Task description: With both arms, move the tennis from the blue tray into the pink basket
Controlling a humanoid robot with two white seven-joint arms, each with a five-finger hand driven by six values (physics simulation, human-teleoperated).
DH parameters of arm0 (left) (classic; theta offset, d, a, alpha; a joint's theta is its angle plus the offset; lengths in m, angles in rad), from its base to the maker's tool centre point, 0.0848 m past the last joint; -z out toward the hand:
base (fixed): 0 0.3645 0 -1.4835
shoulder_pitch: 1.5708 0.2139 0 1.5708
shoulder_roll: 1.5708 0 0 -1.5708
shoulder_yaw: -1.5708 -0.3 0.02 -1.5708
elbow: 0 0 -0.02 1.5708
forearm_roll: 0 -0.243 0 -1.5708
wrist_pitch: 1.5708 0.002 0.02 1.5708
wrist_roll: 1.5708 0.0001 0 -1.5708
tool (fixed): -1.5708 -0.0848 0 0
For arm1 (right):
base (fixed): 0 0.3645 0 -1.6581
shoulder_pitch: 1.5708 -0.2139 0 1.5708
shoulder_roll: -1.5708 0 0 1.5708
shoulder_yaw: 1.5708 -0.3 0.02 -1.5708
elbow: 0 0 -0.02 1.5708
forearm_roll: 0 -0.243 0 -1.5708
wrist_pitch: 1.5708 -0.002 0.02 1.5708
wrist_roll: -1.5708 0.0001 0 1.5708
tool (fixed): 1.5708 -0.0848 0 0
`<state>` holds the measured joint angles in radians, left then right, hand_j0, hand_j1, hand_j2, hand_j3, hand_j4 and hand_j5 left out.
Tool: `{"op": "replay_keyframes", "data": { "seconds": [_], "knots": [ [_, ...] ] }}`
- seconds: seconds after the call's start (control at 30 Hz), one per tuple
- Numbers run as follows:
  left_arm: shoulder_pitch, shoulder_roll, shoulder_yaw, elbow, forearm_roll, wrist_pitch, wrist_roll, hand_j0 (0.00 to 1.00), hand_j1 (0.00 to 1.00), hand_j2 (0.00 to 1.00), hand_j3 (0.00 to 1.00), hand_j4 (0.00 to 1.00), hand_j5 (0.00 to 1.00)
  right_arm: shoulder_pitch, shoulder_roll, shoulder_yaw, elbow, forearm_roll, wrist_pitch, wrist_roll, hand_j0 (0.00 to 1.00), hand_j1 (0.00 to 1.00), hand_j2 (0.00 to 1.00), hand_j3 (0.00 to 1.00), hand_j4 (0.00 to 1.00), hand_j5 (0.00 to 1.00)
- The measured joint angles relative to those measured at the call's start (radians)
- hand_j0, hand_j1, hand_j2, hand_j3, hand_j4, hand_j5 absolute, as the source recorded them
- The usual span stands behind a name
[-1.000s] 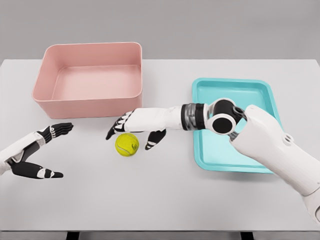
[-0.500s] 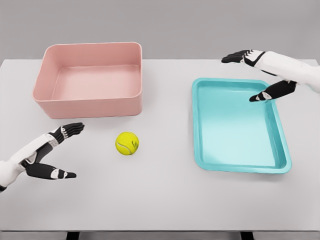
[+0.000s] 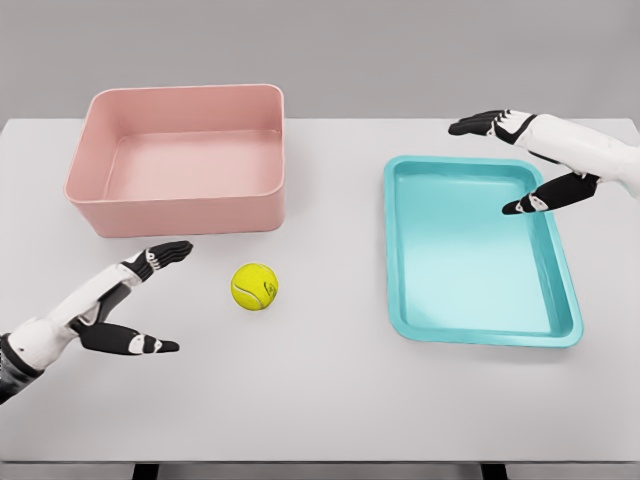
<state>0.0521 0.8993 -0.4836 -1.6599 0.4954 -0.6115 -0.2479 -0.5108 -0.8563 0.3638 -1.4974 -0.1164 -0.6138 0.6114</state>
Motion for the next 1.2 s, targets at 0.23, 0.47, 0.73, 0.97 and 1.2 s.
{"op": "replay_keyframes", "data": {
  "seconds": [0.23, 0.47, 0.73, 0.97, 1.2],
  "knots": [
    [-0.003, -0.053, -0.007, -0.005, -0.014, 0.000, -0.001, 1.00, 1.00, 1.00, 1.00, 1.00, 1.00, 0.023, -0.003, -0.001, -0.027, 0.000, 0.000, 0.000, 1.00, 1.00, 1.00, 1.00, 1.00, 1.00],
    [-0.040, -0.104, -0.002, -0.005, -0.018, 0.151, -0.001, 1.00, 1.00, 1.00, 1.00, 1.00, 1.00, 0.031, -0.004, -0.001, -0.049, -0.006, 0.000, 0.000, 1.00, 1.00, 1.00, 1.00, 1.00, 1.00],
    [-0.060, -0.123, 0.000, -0.003, -0.019, 0.272, 0.001, 1.00, 1.00, 1.00, 1.00, 1.00, 1.00, 0.029, 0.002, -0.001, -0.050, -0.006, 0.000, 0.000, 1.00, 1.00, 1.00, 1.00, 1.00, 1.00],
    [-0.087, -0.163, 0.001, 0.003, -0.091, 0.297, 0.001, 1.00, 1.00, 1.00, 1.00, 1.00, 1.00, 0.029, 0.004, 0.000, -0.051, -0.005, 0.000, 0.000, 1.00, 1.00, 1.00, 1.00, 1.00, 1.00],
    [-0.101, -0.191, 0.002, 0.006, -0.145, 0.310, 0.001, 1.00, 1.00, 1.00, 1.00, 1.00, 1.00, 0.029, 0.004, 0.001, -0.052, -0.005, 0.000, 0.000, 1.00, 1.00, 1.00, 1.00, 1.00, 1.00]
  ]
}}
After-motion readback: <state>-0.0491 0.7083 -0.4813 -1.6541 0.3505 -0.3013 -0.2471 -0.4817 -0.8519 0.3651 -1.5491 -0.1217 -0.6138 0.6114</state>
